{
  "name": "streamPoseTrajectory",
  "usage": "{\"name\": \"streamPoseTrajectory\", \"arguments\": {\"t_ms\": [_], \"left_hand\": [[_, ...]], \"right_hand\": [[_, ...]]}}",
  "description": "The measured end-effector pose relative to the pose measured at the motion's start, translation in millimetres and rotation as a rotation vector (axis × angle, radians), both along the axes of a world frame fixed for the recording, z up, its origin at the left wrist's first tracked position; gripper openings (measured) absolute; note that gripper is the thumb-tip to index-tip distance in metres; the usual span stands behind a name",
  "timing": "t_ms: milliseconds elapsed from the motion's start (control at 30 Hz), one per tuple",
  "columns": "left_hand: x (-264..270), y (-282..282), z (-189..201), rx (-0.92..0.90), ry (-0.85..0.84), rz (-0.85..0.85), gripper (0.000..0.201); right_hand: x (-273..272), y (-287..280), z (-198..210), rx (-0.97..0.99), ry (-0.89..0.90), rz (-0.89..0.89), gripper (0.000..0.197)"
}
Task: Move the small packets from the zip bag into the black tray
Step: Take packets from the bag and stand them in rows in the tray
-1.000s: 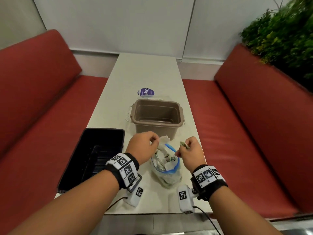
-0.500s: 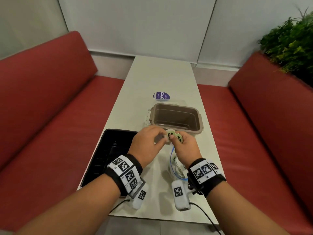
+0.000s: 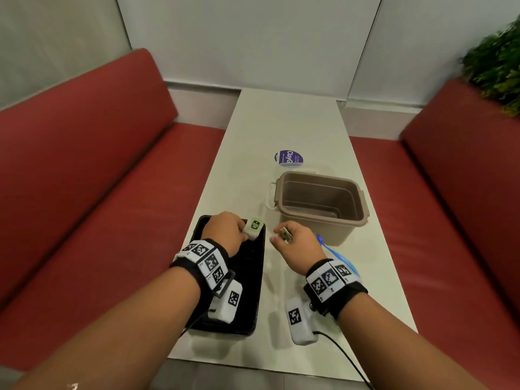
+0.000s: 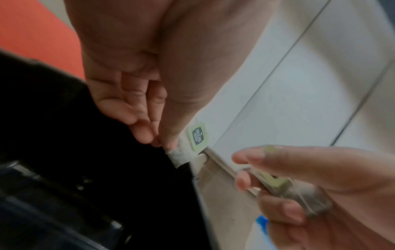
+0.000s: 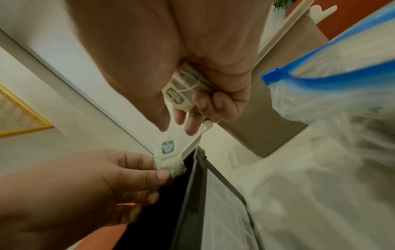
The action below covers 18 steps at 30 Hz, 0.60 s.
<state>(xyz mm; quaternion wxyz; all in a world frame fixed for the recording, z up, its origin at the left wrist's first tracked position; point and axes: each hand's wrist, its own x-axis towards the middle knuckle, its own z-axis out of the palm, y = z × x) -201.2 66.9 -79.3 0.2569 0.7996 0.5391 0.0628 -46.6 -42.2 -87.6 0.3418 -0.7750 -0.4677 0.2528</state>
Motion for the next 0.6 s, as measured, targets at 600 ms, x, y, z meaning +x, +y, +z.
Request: {"name": "streamPoseTrajectory", "arguments": {"t_ms": [600], "left_hand": [[12, 23, -93, -0.323, 0.01, 0.247, 0.02]], "right_hand": [[-26, 1, -32, -0.236, 0.114, 0.025, 0.044]]}}
